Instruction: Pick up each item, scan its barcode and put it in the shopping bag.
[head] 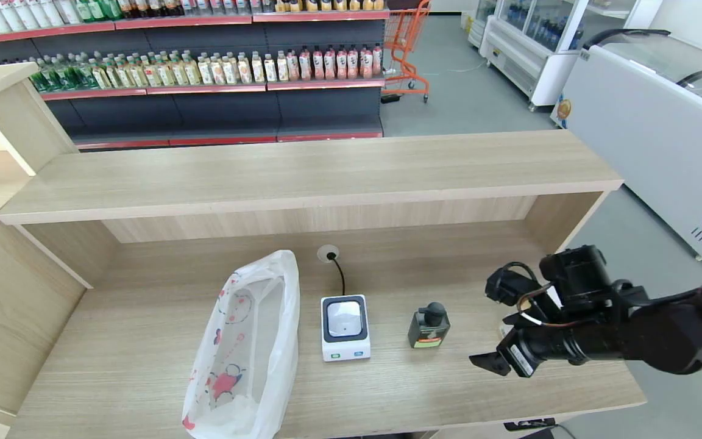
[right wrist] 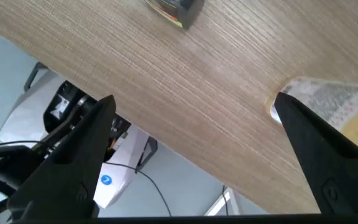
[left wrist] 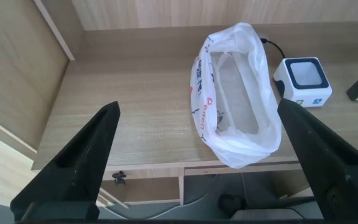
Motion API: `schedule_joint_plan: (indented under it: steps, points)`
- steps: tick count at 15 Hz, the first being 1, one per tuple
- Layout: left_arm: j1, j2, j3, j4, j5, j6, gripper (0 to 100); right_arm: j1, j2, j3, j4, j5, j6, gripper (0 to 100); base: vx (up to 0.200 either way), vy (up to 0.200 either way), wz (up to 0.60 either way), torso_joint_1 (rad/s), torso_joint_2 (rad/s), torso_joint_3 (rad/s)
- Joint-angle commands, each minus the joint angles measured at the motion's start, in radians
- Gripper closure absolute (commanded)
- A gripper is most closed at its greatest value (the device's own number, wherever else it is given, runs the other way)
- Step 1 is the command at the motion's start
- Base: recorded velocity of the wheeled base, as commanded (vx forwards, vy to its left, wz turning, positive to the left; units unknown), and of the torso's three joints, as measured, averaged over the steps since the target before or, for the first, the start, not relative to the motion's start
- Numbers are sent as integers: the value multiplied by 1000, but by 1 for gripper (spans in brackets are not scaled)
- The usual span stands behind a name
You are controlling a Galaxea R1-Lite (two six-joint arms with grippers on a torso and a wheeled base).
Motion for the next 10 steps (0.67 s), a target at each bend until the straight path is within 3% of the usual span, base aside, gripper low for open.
schedule_joint_plan:
  steps: [1,10]
  points:
    - [0,0,0,0,0,0,0,37,146,-74,-41,1,-45,0,0,0,0,0,0,0]
    - [0,0,0,0,0,0,0,73,339,-309,-65,99,-190,0,0,0,0,0,0,0]
